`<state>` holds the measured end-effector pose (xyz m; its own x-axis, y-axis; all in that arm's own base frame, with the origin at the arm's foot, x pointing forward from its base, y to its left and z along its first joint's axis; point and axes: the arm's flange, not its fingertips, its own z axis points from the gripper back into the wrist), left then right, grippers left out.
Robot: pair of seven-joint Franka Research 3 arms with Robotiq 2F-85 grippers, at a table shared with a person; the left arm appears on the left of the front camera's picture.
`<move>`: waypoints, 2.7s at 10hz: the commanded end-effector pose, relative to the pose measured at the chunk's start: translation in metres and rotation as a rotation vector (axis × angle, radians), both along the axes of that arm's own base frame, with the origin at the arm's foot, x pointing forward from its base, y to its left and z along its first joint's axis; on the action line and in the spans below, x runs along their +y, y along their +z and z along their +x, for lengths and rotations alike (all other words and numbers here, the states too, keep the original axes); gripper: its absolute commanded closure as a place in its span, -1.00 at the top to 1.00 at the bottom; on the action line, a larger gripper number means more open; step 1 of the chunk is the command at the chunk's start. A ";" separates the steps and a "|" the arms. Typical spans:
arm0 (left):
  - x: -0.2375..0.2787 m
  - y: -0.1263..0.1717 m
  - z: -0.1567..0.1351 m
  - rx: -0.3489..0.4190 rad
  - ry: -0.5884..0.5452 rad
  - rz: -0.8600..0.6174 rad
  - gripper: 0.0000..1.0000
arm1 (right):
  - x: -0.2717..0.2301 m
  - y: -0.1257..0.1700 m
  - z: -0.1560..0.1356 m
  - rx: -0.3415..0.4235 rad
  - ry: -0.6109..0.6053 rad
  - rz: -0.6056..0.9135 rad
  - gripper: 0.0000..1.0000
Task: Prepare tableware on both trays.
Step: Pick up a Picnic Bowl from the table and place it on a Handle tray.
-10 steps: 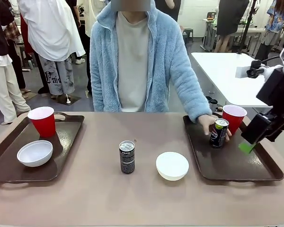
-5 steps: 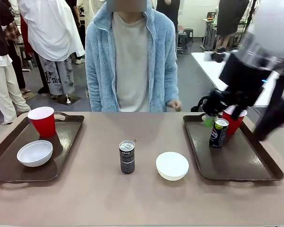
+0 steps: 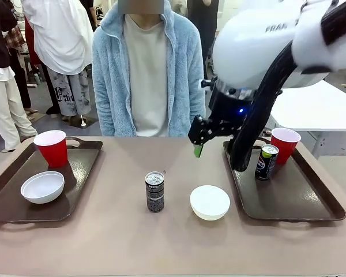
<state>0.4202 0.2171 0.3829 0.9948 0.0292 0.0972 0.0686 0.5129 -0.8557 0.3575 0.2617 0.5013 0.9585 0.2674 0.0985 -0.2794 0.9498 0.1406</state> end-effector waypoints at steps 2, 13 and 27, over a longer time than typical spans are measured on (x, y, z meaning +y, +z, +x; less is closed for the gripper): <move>0.000 0.001 -0.004 -0.005 -0.002 0.011 0.94 | 0.000 0.000 0.000 0.000 0.000 0.000 1.00; 0.000 0.001 -0.004 -0.005 -0.002 0.011 0.94 | 0.028 -0.096 -0.007 -0.026 0.053 -0.149 1.00; 0.000 0.001 -0.004 -0.005 -0.002 0.011 0.94 | -0.041 -0.100 -0.033 -0.193 0.448 -0.148 1.00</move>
<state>0.4199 0.2172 0.3827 0.9949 0.0298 0.0968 0.0679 0.5127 -0.8559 0.3227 0.2225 0.4000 0.7139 0.6755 0.1846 -0.6748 0.7340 -0.0765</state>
